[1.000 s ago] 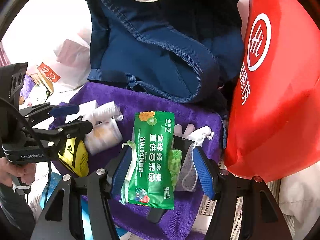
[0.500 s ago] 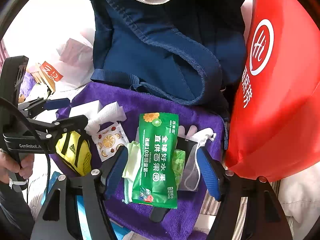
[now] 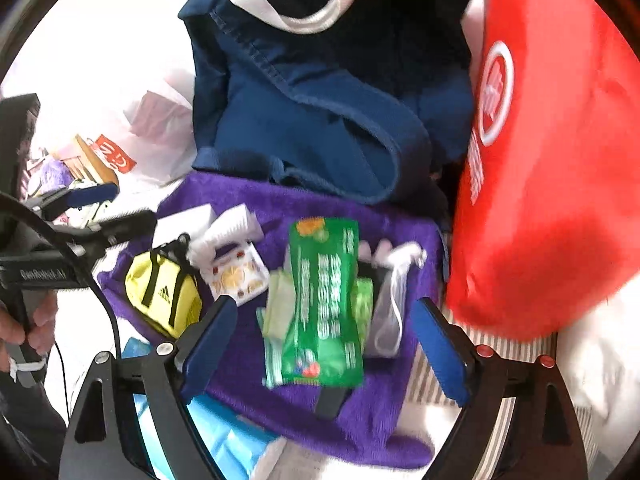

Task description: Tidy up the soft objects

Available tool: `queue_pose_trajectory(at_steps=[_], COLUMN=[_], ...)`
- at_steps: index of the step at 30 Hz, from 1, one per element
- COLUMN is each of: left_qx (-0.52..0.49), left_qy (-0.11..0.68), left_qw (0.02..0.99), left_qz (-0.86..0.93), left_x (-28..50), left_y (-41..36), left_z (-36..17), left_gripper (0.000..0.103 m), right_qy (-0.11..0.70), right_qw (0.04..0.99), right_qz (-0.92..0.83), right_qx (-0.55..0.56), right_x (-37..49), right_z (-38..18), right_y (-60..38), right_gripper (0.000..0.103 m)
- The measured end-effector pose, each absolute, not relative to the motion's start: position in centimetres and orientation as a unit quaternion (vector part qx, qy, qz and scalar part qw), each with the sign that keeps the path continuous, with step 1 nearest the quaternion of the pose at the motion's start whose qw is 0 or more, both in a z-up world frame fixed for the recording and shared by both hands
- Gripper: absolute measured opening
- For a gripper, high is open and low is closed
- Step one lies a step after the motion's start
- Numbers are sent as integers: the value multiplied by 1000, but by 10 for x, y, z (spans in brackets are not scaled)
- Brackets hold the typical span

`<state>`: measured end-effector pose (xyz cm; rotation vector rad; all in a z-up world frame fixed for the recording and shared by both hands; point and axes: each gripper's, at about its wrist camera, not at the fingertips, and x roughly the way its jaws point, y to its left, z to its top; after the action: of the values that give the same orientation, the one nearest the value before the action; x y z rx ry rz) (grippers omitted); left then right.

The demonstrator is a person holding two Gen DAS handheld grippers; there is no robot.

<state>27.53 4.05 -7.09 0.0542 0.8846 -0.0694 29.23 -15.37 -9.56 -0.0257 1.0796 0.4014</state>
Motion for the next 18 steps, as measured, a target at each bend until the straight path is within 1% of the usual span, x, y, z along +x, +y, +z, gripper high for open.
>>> queue_pose_trajectory(at_steps=[3, 8, 11, 15, 18], left_qx=[21, 28, 33, 38, 21], left_qy=[430, 421, 412, 404, 397], left_qw=[902, 906, 911, 914, 917], left_qz=[-29, -25, -22, -30, -32], left_x=[269, 240, 218, 178, 145], left_y=[40, 34, 31, 23, 22], left_z=[-64, -38, -25, -12, -2], left_gripper=[103, 103, 103, 103, 103], right_qy=[513, 508, 506, 491, 482], right_qw=[841, 850, 854, 865, 871], right_qz=[171, 136, 118, 101, 94], right_qx=[-11, 0, -8, -16, -16], right_x=[281, 259, 242, 212, 183], right_z=[-91, -71, -56, -33, -18], right_y=[-160, -165, -163, -160, -161], right_gripper=[92, 92, 101, 103, 103])
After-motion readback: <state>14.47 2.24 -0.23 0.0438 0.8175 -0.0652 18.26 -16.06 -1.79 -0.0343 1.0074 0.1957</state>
